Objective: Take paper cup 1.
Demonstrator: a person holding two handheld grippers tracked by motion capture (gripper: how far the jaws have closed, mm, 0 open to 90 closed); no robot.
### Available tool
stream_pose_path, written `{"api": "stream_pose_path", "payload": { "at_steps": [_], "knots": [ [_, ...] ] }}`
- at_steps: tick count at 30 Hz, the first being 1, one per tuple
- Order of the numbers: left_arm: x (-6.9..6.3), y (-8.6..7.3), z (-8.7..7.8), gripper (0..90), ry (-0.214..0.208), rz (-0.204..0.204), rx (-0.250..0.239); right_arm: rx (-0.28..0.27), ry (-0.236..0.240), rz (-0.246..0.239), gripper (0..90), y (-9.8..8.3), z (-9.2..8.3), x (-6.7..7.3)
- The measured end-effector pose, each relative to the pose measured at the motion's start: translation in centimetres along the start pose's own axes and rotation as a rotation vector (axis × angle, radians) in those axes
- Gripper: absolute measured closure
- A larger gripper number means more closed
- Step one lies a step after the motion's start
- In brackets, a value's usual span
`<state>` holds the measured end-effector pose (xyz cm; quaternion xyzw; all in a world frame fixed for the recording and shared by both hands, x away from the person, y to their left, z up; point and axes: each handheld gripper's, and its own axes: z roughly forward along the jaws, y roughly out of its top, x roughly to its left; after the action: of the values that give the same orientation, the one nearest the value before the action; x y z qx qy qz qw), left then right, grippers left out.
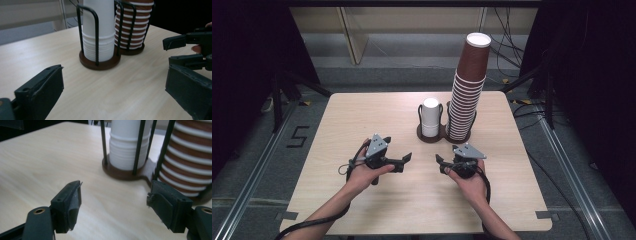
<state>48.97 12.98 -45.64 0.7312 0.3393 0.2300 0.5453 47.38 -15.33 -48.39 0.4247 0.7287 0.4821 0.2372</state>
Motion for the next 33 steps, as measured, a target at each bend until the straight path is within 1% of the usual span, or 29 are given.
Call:
{"api": "stream_pose_path", "payload": {
  "at_steps": [1, 2, 3, 4, 5, 6, 7, 8, 9, 10, 11, 12, 13, 14, 15, 16, 17, 18, 19, 20, 21, 23, 24, 27, 29, 30, 31, 32, 33],
  "knots": [
    [0.2, 0.4, 0.2, 1.2, 0.003, 0.011, -0.004, -0.016, -0.002, -0.010, 25.9, 0.4, 0.3, 0.0],
    [0.2, 0.4, 0.2, 1.5, 0.003, 0.011, -0.004, -0.016, -0.002, -0.010, 25.9, 0.4, 0.3, 0.0],
    [0.5, 1.5, 0.9, 1.8, 0.007, 0.020, -0.015, -0.035, 0.005, -0.011, 25.7, 1.0, 1.1, 0.4],
    [0.5, 1.5, 0.9, 2.1, 0.007, 0.020, -0.015, -0.032, 0.000, -0.015, 25.7, 1.2, 1.3, 0.4],
    [0.7, 2.6, 1.7, 2.5, 0.006, 0.027, -0.021, -0.041, -0.008, -0.012, 25.7, 1.5, 1.8, 0.5],
    [0.8, 3.1, 2.1, 2.7, 0.001, 0.035, -0.023, -0.042, -0.002, -0.006, 25.7, 1.7, 2.2, 0.5],
    [0.8, 3.1, 2.1, 3.2, 0.001, 0.035, -0.023, -0.042, -0.002, -0.006, 25.7, 1.7, 2.2, 0.5],
    [0.8, 3.7, 2.5, 4.0, -0.002, 0.043, -0.023, -0.046, -0.006, -0.007, 26.1, 2.1, 2.9, 0.6],
    [0.9, 4.7, 3.4, 4.6, -0.003, 0.068, -0.020, -0.052, -0.006, -0.009, 26.2, 2.3, 3.3, 0.6],
    [0.9, 4.7, 3.4, 5.2, -0.003, 0.068, -0.020, -0.047, -0.008, 0.011, 26.3, 2.5, 3.7, 0.7],
    [1.0, 5.2, 3.9, 5.7, 0.000, 0.075, -0.016, -0.058, -0.005, 0.015, 26.4, 2.6, 4.2, 0.6],
    [1.2, 6.0, 4.8, 5.9, -0.001, 0.076, -0.013, -0.052, -0.007, 0.035, 26.5, 2.7, 4.6, 0.5],
    [1.2, 6.0, 4.8, 6.2, -0.001, 0.076, -0.013, -0.049, -0.023, 0.060, 26.8, 2.8, 4.9, 0.6],
    [1.4, 6.9, 5.9, 6.7, -0.001, 0.069, -0.012, -0.060, -0.025, 0.055, 27.3, 2.8, 5.5, 0.1],
    [1.5, 7.2, 6.3, 7.3, 0.000, 0.068, -0.010, -0.057, -0.036, 0.075, 27.5, 2.9, 5.9, 0.0],
    [1.6, 7.6, 6.9, 7.9, 0.005, 0.065, -0.008, -0.056, -0.034, 0.080, 27.8, 2.9, 6.2, -0.1],
    [1.7, 7.8, 7.4, 8.5, 0.008, 0.060, -0.008, -0.051, -0.048, 0.091, 27.9, 3.0, 6.5, -0.3],
    [1.8, 8.0, 7.8, 9.0, 0.012, 0.055, -0.006, -0.055, -0.052, 0.104, 27.9, 3.0, 6.8, -0.5],
    [1.9, 8.2, 8.2, 9.6, 0.014, 0.054, -0.004, -0.047, -0.061, 0.103, 27.9, 3.1, 6.9, -0.6],
    [1.9, 8.2, 8.2, 10.0, 0.014, 0.054, -0.004, -0.047, -0.061, 0.103, 27.9, 3.1, 6.9, -0.6],
    [2.0, 8.5, 8.8, 10.6, 0.015, 0.044, -0.006, -0.053, -0.071, 0.101, 27.9, 3.1, 7.4, -0.7],
    [2.0, 8.8, 9.5, 11.6, 0.023, 0.033, -0.008, -0.046, -0.067, 0.113, 27.9, 3.2, 7.8, -0.7],
    [2.0, 8.9, 9.8, 12.0, 0.024, 0.038, -0.004, -0.037, -0.077, 0.102, 27.9, 3.3, 8.0, -0.7],
    [1.8, 8.9, 10.5, 12.7, 0.025, 0.050, 0.010, -0.034, -0.079, 0.122, 27.9, 3.3, 8.5, -0.7],
    [1.7, 8.9, 10.9, 13.1, 0.019, 0.052, 0.016, -0.026, -0.090, 0.119, 27.8, 3.4, 8.9, -0.7],
    [1.7, 9.0, 11.0, 13.3, 0.018, 0.057, 0.018, -0.020, -0.104, 0.113, 27.8, 3.4, 9.0, -0.8],
    [1.7, 9.0, 11.0, 13.6, 0.018, 0.057, 0.018, -0.020, -0.104, 0.113, 27.8, 3.4, 9.0, -0.8],
    [1.5, 9.0, 11.4, 13.7, 0.016, 0.066, 0.024, -0.025, -0.093, 0.116, 27.8, 3.5, 9.4, -0.9],
    [1.5, 9.0, 11.5, 13.7, 0.018, 0.069, 0.026, -0.027, -0.098, 0.120, 27.7, 3.6, 9.6, -0.9]
  ]
}}
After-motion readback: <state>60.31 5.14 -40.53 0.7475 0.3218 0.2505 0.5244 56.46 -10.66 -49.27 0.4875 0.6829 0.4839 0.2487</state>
